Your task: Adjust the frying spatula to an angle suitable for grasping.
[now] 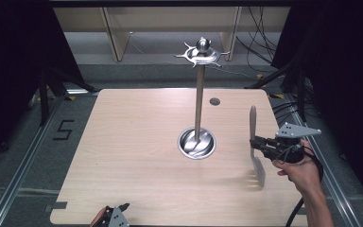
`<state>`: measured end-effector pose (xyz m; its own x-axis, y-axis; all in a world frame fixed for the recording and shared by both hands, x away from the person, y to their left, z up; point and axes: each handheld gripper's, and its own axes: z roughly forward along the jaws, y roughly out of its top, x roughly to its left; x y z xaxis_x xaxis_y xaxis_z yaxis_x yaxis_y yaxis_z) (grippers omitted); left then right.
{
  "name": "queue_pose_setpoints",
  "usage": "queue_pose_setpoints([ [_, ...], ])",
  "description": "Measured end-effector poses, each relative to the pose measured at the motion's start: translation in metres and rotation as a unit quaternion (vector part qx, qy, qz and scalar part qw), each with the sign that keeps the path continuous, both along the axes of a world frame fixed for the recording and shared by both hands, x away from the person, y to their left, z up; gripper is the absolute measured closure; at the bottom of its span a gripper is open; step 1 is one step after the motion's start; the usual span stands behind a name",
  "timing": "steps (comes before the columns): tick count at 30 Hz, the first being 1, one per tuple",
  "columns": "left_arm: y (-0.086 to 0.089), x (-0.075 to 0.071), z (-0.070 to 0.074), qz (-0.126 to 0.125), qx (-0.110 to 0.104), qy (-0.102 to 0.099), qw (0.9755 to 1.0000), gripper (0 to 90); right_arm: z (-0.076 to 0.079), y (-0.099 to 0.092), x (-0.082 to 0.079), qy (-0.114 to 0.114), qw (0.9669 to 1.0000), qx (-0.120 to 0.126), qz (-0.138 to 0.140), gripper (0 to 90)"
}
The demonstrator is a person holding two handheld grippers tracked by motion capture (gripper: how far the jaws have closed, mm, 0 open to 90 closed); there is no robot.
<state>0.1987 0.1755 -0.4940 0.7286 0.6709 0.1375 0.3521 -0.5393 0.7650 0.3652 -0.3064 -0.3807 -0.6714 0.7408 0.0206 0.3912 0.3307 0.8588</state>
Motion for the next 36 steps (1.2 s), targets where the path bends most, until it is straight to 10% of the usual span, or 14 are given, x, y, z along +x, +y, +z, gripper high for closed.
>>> queue_pose_setpoints([
  [36,0.0,-0.001,-0.001,0.008,-0.012,-0.009,0.9998,15.4,0.042,0.06,0.019,-0.067,0.994,0.05,0.07,76.9],
])
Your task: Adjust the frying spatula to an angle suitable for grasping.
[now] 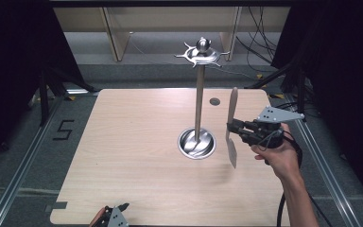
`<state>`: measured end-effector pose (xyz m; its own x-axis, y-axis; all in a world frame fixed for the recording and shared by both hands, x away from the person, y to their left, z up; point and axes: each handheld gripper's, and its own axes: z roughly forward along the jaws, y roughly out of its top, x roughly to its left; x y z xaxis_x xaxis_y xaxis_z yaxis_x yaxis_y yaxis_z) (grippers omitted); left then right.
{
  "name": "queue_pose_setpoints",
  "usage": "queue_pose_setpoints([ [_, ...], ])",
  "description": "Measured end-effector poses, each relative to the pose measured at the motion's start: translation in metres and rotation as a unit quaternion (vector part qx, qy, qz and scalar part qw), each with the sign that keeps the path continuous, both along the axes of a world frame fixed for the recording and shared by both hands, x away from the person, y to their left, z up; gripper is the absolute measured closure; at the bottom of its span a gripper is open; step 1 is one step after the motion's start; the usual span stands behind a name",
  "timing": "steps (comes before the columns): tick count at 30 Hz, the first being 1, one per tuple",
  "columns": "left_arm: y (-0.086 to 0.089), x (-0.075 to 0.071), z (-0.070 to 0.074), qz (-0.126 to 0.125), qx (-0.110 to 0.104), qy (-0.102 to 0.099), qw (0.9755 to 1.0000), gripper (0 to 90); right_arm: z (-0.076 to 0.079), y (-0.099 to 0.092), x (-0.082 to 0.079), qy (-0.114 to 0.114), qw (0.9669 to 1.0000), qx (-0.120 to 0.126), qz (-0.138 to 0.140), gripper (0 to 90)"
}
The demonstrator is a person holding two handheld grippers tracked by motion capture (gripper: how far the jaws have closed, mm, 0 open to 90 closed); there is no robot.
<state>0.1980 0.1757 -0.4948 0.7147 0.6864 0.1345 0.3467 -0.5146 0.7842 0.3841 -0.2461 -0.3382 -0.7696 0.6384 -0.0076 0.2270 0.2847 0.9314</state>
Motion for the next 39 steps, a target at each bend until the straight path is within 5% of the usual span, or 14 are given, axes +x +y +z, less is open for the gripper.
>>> queue_pose_setpoints([
  [26,0.001,0.001,0.0,-0.005,0.005,-0.002,1.0,15.4,0.037,0.024,0.019,-0.02,0.9996,0.007,-0.02,76.9],
  [28,0.001,-0.001,0.001,-0.007,0.004,0.009,0.9999,15.4,0.039,0.024,0.02,-0.022,0.9995,0.003,-0.021,76.9],
  [39,0.001,0.0,0.001,-0.006,0.009,-0.003,0.9999,15.4,0.048,0.033,0.024,-0.032,0.9986,-0.026,-0.032,76.9],
])
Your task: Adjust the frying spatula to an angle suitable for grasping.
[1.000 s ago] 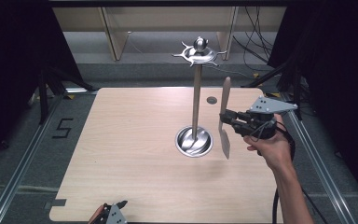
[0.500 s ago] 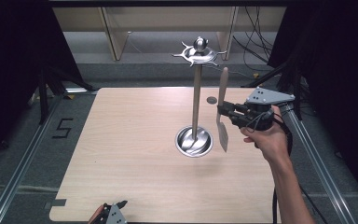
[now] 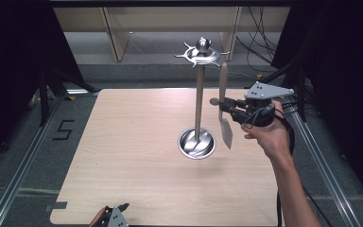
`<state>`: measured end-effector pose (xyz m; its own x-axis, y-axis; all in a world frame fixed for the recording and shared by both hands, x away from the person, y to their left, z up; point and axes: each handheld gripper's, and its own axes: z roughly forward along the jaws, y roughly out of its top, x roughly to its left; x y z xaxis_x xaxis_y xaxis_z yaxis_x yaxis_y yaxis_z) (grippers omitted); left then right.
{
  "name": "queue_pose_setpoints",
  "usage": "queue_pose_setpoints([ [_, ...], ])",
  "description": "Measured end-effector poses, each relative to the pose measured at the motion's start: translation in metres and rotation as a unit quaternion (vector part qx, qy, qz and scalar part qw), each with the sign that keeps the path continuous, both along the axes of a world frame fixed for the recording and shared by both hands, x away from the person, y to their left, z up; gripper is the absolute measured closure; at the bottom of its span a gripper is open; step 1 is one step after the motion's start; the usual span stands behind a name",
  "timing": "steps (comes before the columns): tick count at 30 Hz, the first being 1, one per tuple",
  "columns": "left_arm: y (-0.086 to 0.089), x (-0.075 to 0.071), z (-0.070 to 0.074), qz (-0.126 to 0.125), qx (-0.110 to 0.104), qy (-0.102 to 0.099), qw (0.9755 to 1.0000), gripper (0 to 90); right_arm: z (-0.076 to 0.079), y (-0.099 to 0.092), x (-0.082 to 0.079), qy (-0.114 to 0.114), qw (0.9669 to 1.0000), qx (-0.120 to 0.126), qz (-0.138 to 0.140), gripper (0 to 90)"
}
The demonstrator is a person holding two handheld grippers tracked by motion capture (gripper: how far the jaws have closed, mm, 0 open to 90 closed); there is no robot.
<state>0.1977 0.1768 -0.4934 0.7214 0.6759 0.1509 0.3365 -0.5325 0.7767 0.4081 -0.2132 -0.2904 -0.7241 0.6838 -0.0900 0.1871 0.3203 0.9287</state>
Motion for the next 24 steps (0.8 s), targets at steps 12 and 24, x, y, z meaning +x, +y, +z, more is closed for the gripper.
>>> queue_pose_setpoints([
  [12,0.0,0.0001,-0.0001,0.0,0.0,0.0,1.0,15.4,0.004,0.0051,0.0031,0.004,0.9998,-0.017,-0.008,76.8],
  [24,-0.0008,-0.0005,-0.0007,0.001,-0.001,0.007,1.0,15.4,0.0081,0.0096,0.0037,0.019,0.9994,-0.025,-0.017,76.8],
])
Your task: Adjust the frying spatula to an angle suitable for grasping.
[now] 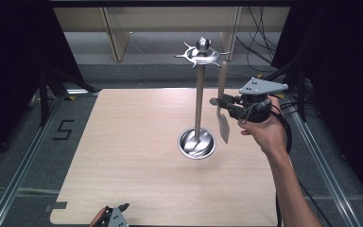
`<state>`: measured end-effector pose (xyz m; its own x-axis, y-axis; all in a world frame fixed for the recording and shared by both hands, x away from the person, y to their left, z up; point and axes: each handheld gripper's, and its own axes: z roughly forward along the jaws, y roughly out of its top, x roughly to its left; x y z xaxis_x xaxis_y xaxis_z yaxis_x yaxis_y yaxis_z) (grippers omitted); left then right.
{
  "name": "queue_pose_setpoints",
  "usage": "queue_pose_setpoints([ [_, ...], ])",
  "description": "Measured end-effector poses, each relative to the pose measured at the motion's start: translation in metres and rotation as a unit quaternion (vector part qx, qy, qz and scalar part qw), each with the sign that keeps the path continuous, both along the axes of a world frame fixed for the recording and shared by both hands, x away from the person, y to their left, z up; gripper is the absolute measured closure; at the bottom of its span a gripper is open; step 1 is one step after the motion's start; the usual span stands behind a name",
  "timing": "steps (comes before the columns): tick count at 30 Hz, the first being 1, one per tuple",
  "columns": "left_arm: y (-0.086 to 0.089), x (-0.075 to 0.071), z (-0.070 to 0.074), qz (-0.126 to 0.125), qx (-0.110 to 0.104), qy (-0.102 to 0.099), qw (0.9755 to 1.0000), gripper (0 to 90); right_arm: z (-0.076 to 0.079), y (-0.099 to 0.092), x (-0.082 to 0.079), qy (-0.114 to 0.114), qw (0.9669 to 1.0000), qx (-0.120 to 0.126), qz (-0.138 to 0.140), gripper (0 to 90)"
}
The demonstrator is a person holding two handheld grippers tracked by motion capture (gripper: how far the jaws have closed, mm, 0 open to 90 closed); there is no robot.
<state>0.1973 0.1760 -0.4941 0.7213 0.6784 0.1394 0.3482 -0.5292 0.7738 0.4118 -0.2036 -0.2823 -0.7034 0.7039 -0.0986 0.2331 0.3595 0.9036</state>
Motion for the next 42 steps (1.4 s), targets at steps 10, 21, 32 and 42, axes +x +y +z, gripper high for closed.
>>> queue_pose_setpoints([
  [10,0.001,0.0,0.001,-0.008,0.002,0.004,1.0,15.4,-0.001,0.005,0.003,-0.003,0.9998,-0.016,-0.008,76.7],
  [21,0.0,0.0,0.001,-0.008,-0.001,0.005,1.0,15.3,0.0,0.007,0.001,-0.012,0.9992,-0.029,-0.026,76.5],
  [32,-0.001,-0.001,0.0,-0.004,-0.009,-0.006,0.9999,15.4,-0.003,0.013,0.003,-0.011,0.9997,-0.014,-0.014,76.2],
  [42,-0.001,-0.001,0.001,-0.008,-0.01,0.005,0.9999,15.4,-0.005,0.003,0.004,-0.015,0.9996,0.001,-0.025,76.7],
])
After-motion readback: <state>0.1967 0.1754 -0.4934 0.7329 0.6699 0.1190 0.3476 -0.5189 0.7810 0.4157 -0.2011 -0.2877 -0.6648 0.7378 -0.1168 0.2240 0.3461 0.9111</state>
